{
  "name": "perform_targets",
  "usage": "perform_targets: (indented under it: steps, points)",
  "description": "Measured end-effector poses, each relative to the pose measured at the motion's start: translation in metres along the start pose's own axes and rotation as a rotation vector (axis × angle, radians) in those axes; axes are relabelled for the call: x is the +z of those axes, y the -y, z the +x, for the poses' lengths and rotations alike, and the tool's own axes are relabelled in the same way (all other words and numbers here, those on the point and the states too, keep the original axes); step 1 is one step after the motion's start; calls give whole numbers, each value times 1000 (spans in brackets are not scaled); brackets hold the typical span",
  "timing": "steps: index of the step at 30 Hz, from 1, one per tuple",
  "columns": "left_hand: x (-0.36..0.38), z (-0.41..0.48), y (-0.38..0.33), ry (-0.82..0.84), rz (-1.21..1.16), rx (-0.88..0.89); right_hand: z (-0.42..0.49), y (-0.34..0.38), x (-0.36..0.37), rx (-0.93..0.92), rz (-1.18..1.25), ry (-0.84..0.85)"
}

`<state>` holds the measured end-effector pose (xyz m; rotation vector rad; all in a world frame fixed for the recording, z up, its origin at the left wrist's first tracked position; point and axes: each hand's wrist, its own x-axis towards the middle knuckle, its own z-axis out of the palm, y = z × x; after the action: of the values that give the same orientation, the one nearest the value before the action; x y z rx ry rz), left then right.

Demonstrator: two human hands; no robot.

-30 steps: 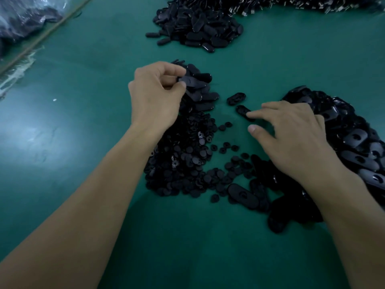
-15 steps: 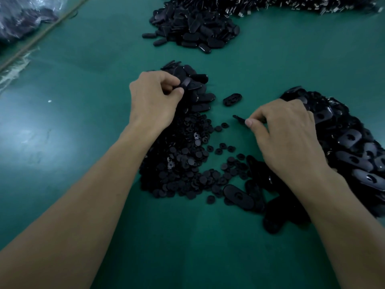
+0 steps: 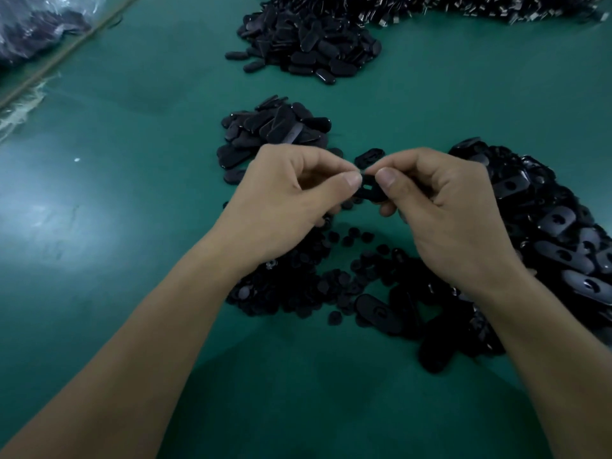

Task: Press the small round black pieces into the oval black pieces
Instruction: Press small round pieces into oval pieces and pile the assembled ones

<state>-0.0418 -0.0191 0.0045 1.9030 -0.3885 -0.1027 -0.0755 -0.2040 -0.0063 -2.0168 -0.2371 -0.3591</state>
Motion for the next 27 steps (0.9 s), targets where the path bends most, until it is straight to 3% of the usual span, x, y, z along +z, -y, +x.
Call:
perform_targets:
  steps: [7,10,13,18,21,27]
  points:
    - [5,-2,2,-29,-234,-80,0,1,3,28,41,-83]
    - [3,-1,3,-106,-282,-102,-2,-6,2,42,-201,-64]
    - [2,1,4,-184,-311,-111,-3,-9,2,34,-560,100]
    - [0,2,4,-230,-330,-107,-4,-6,5,49,-764,277]
    - [1,1,3,-224,-322,-99,-3,-6,5,54,-792,283]
    - [0,1,4,-235,-285,-91,-3,-6,2,56,-627,174]
